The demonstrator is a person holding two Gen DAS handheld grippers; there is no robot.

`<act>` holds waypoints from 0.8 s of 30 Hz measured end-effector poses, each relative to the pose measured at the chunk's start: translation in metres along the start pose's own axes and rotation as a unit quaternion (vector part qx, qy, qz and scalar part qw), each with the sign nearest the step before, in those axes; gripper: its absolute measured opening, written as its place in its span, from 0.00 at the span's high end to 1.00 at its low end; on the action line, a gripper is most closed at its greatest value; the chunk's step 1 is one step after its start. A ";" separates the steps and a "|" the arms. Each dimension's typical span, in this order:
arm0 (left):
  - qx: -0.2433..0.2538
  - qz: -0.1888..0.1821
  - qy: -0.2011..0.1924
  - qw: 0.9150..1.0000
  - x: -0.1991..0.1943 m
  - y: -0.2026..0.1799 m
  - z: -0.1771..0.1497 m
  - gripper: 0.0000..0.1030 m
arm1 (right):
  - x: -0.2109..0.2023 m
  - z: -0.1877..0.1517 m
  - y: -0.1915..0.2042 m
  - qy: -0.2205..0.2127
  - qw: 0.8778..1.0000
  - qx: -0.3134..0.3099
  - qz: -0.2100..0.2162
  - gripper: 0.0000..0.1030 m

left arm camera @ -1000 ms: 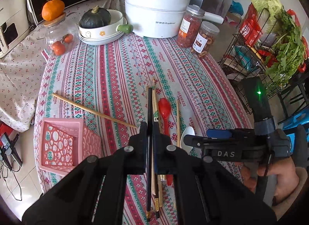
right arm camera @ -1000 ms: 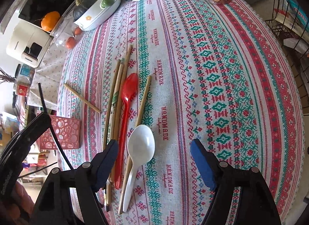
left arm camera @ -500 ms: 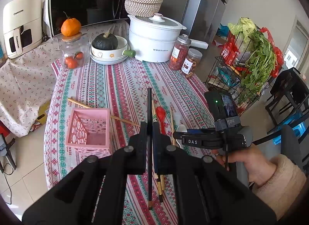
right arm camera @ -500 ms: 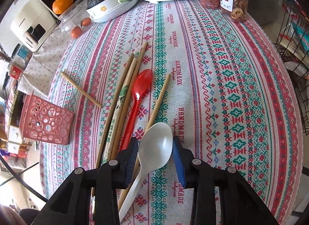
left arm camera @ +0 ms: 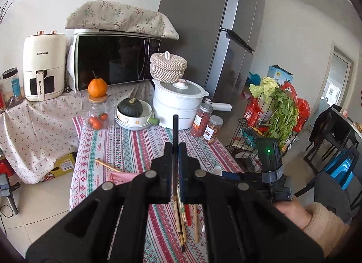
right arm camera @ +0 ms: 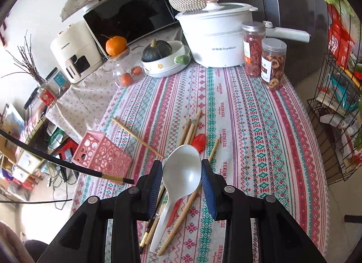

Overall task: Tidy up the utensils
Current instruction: 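Lower the black chopstick into the pink basket with the left tool while the right tool carries the white spoon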

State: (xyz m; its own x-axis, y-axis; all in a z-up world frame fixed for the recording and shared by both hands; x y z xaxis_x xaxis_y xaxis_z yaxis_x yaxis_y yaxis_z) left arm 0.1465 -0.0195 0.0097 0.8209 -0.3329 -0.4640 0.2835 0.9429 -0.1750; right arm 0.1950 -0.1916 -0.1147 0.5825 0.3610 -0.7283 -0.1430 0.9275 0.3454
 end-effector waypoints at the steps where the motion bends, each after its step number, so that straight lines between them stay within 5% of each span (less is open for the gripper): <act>1: -0.002 0.005 -0.013 1.000 -0.004 0.004 0.005 0.94 | -0.004 0.005 0.007 -0.011 1.000 -0.004 0.000 0.66; 14: -0.041 0.075 -0.098 0.991 -0.013 0.069 0.038 0.94 | -0.033 0.035 0.047 -0.089 0.995 -0.024 0.023 0.66; 24: -0.056 0.084 -0.035 0.994 0.037 0.097 0.018 0.94 | -0.039 0.075 0.122 -0.174 0.980 -0.092 0.033 0.66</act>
Point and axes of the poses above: each gripper's, at about its wrist camera, not at the fingertips, and x roughly the way its jaws point, y to its left, z to its top, the point moved 9 cm from there along x, roughly the way its jaws point, and after that the axes turned 4 degrees about z, right-handed, at the moved point
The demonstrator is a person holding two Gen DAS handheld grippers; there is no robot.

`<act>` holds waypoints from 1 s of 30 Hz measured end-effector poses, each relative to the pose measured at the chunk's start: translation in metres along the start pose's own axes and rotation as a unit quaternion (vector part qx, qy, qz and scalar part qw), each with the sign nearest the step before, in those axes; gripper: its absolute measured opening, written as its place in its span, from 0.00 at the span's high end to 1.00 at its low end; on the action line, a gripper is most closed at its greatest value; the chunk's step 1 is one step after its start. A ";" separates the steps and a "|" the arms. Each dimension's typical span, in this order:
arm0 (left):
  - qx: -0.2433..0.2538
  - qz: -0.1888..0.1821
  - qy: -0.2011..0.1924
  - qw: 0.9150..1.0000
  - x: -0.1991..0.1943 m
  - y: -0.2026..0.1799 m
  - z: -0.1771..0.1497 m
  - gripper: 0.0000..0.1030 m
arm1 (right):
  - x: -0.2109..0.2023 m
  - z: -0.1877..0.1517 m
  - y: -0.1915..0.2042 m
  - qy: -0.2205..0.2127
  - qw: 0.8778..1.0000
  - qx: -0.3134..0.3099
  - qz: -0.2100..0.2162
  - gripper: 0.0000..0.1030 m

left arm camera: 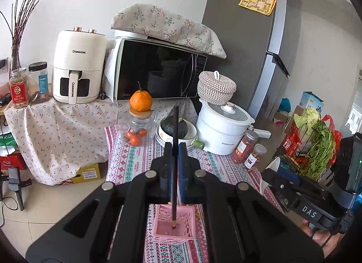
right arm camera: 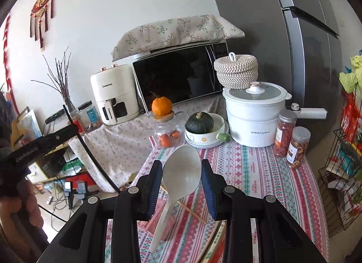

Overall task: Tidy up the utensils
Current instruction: 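Lower the black chopstick into the pink basket with the left tool while the right tool carries the white spoon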

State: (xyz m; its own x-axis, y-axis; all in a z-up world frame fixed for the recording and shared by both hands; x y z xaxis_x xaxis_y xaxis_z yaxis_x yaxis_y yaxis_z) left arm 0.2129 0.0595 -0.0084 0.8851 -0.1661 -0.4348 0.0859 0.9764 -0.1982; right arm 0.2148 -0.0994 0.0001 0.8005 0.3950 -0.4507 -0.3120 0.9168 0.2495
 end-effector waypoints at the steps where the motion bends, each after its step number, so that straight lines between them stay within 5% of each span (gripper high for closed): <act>1: 0.003 0.000 0.007 1.000 0.004 0.000 -0.003 0.94 | 0.005 0.003 0.006 -0.005 1.000 -0.004 0.002 0.66; 14: -0.018 -0.017 0.065 0.998 0.039 0.012 -0.022 0.93 | 0.081 -0.031 0.041 0.027 0.997 -0.068 -0.016 0.66; 23: -0.035 -0.012 0.068 0.997 0.036 0.018 -0.022 0.54 | 0.087 -0.035 0.038 0.039 0.998 -0.057 -0.004 0.63; 30: -0.052 -0.013 0.090 0.994 0.035 0.022 -0.029 0.43 | 0.078 -0.029 0.031 0.043 0.999 -0.032 0.011 0.62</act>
Point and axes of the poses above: each gripper's, at about its wrist camera, not at the fingertips, and x roughly the way its jaws point, y to its left, z to its top, the point moved 9 cm from there along x, roughly the way its jaws point, and after that the axes turned 4 degrees about z, right-handed, at the moved point
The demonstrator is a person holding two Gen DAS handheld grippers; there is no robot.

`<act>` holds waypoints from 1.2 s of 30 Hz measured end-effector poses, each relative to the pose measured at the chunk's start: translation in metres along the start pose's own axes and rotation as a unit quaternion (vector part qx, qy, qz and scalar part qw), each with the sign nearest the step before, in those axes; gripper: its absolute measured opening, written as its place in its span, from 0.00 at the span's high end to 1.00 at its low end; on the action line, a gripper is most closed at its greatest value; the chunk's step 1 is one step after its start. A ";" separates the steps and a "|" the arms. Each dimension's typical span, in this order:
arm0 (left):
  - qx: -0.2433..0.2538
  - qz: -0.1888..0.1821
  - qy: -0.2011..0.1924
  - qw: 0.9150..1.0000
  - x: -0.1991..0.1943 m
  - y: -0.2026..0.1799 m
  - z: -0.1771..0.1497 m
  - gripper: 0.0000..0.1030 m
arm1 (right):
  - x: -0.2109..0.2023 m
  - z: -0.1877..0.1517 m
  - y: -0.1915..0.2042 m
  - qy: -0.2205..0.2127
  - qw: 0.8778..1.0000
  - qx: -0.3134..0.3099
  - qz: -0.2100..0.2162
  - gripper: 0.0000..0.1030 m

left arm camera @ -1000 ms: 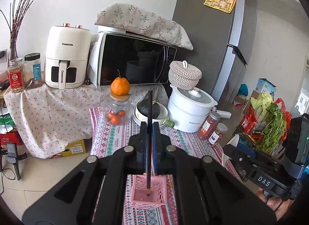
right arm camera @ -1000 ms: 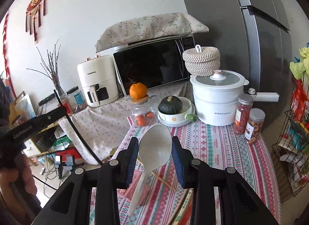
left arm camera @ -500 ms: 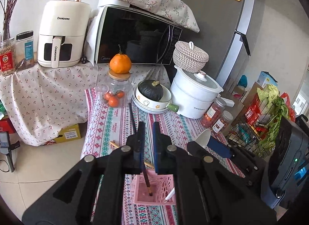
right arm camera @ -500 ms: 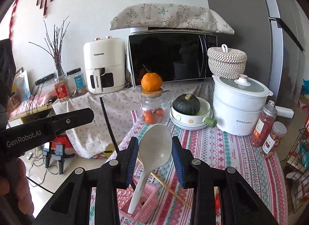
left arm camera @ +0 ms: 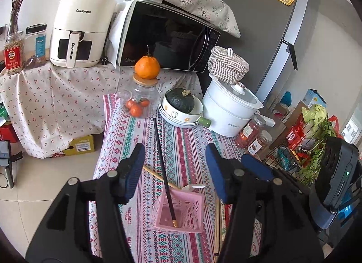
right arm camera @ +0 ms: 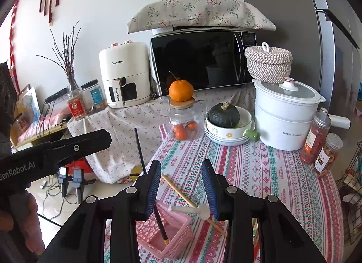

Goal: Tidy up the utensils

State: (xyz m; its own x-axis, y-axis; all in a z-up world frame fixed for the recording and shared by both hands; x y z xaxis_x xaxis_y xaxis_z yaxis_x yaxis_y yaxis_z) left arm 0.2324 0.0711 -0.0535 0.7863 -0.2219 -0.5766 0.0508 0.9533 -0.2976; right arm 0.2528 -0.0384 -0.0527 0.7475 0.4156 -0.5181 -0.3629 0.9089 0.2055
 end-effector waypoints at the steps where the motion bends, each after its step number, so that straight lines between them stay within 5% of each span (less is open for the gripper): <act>1: -0.004 -0.001 0.006 1.000 0.001 0.001 -0.002 0.43 | -0.002 0.000 -0.004 0.001 1.000 0.005 0.000 0.62; 8: -0.022 -0.007 0.048 0.999 0.000 0.006 -0.018 0.38 | 0.002 -0.006 -0.044 0.031 0.999 0.043 -0.007 0.60; 13: -0.023 -0.009 0.065 0.998 -0.008 0.012 -0.027 0.30 | 0.032 -0.030 -0.068 0.112 0.991 0.062 0.025 0.60; 21: -0.023 -0.011 0.071 0.997 -0.023 0.034 -0.040 0.29 | 0.060 -0.073 -0.072 0.179 0.976 -0.094 0.076 0.60; 26: -0.026 -0.007 0.068 0.997 -0.024 0.045 -0.045 0.29 | 0.081 -0.100 -0.057 0.206 0.953 -0.186 0.121 0.60; 36: -0.038 -0.006 0.078 0.996 -0.013 0.054 -0.049 0.29 | 0.134 -0.132 -0.057 0.236 0.930 -0.235 0.159 0.58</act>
Point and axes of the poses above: each gripper's, at about its wrist camera, not at the fingertips, and x roughly the way its jaws point, y to its left, z to its top, the point moved 9 cm from there along x, roughly the way its jaws point, and after that the axes turned 4 degrees about z, right-handed, at the moved point
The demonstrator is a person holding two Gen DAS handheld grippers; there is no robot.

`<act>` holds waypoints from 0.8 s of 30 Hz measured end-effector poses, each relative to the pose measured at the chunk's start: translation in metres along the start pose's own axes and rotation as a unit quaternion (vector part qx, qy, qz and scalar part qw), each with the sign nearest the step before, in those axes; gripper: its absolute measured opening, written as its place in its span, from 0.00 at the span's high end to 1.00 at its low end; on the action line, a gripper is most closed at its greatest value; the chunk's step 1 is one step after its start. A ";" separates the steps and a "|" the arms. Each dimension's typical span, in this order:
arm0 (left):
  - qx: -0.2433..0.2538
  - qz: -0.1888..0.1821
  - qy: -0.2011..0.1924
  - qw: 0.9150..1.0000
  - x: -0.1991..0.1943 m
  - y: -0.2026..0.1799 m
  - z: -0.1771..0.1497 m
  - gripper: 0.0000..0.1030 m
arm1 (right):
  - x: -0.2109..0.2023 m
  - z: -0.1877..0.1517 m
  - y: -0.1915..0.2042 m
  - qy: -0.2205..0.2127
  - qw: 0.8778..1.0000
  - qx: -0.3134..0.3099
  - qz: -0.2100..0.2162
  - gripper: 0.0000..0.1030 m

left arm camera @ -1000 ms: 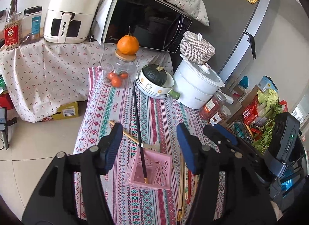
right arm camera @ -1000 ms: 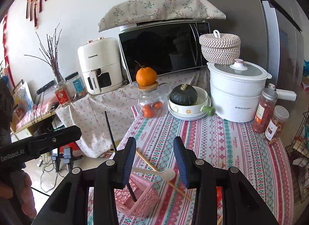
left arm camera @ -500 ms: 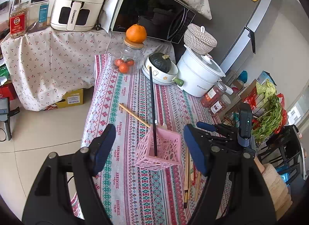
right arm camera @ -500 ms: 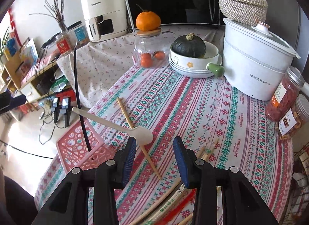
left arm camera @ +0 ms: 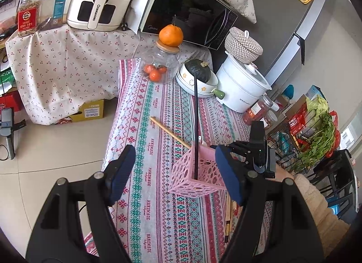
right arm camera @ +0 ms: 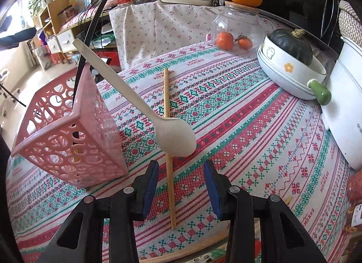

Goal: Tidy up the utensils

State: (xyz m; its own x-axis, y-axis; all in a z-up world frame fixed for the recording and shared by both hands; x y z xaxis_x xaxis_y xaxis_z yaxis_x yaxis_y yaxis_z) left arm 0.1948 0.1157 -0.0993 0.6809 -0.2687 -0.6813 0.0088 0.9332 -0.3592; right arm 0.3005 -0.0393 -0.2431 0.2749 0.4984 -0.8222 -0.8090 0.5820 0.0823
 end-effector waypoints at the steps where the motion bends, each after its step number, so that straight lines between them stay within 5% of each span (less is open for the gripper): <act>1: 0.000 -0.001 0.002 1.000 0.001 -0.001 0.000 0.29 | 0.002 0.003 0.000 -0.005 1.000 0.001 0.005 0.57; 6: 0.007 -0.003 0.007 1.000 0.004 -0.003 -0.003 0.29 | 0.007 0.018 -0.005 -0.032 0.999 0.025 0.027 0.59; 7: 0.007 -0.004 0.008 1.000 0.005 -0.003 -0.004 0.29 | 0.006 0.021 -0.007 -0.039 0.998 0.036 0.031 0.63; 9: 0.006 -0.004 0.008 1.000 0.004 -0.004 -0.004 0.29 | 0.000 0.026 -0.012 -0.055 0.996 0.055 0.039 0.88; 15: 0.002 -0.007 0.007 1.000 0.003 -0.003 -0.003 0.29 | -0.020 0.033 -0.031 -0.076 0.992 0.102 0.023 0.96; 22: -0.002 -0.018 0.003 1.000 -0.002 -0.009 -0.002 0.29 | -0.040 0.022 -0.038 -0.048 0.990 0.129 -0.010 0.91; 24: -0.004 -0.022 0.003 1.000 -0.003 -0.011 -0.002 0.29 | -0.036 0.013 -0.033 -0.043 0.990 0.132 -0.016 0.62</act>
State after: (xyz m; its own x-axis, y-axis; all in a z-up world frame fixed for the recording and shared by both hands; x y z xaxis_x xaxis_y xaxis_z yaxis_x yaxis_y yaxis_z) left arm 0.1911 0.1060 -0.0947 0.6751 -0.3110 -0.6689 0.0334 0.9187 -0.3935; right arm 0.3246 -0.0681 -0.2091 0.3496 0.5234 -0.7771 -0.6386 0.7400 0.2111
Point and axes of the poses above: each gripper's, at about its wrist camera, not at the fingertips, and x roughly the way its jaws point, y to its left, z to its top, the point moved 9 cm from there along x, roughly the way its jaws point, and after that the axes turned 4 degrees about z, right-handed, at the moved point
